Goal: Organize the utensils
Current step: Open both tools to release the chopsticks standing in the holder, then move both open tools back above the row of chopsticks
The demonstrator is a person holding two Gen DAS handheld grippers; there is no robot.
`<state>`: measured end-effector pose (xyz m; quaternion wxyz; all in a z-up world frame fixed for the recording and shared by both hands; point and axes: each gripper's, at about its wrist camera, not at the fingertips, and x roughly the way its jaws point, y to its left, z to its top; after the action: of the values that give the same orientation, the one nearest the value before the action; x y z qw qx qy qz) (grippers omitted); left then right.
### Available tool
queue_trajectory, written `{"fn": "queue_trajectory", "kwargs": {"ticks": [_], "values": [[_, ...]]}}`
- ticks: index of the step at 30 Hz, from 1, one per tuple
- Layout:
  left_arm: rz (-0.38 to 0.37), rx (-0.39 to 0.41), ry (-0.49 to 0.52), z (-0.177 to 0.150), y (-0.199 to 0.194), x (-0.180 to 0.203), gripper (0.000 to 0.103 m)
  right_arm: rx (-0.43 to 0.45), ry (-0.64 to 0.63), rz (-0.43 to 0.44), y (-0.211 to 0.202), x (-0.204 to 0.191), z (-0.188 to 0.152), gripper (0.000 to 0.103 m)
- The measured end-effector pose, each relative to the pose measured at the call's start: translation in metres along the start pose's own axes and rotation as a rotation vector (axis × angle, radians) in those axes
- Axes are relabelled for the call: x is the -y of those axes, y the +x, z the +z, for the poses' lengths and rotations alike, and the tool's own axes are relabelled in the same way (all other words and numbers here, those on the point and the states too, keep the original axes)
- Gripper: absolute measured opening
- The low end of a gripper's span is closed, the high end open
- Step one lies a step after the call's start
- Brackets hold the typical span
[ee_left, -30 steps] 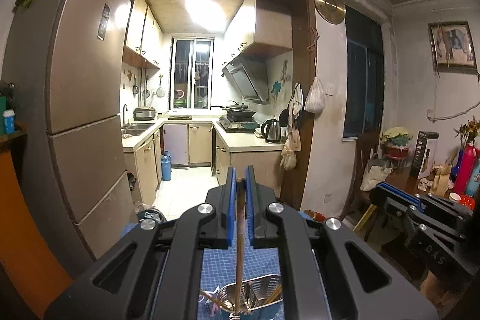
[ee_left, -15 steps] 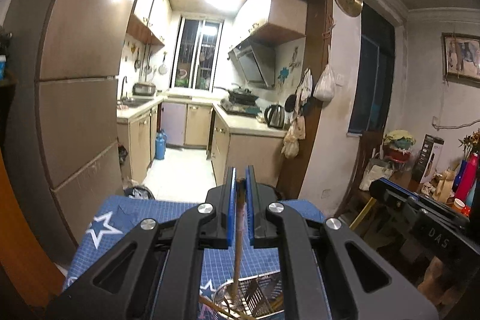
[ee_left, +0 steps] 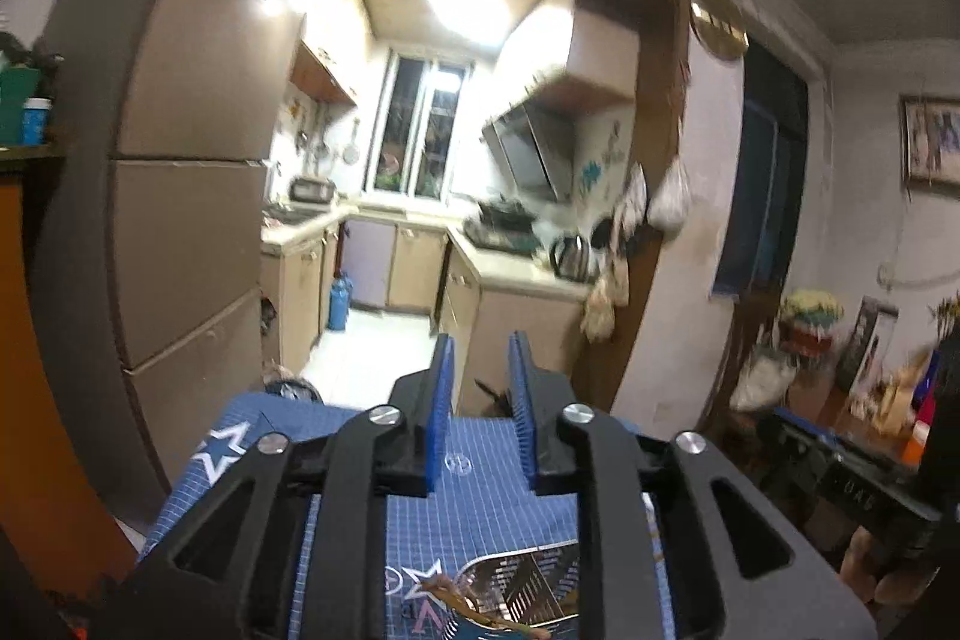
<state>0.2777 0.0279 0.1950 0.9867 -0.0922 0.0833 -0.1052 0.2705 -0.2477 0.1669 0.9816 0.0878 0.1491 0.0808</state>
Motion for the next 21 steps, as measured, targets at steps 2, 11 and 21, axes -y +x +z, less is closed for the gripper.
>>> {"fn": "queue_trajectory", "kwargs": {"ticks": [2,11,21], "values": [[0.023,0.054,-0.005,0.008,-0.026,-0.006,0.02,0.012,0.002,-0.006,-0.014,0.011,0.001,0.013],[0.094,0.058,0.176,-0.027,-0.143,0.005,0.049,0.02,-0.02,-0.048,-0.112,0.071,-0.032,0.02],[0.024,-0.288,0.439,-0.178,-0.208,0.034,0.051,-0.084,-0.058,-0.083,-0.236,0.103,-0.153,0.02]]}}
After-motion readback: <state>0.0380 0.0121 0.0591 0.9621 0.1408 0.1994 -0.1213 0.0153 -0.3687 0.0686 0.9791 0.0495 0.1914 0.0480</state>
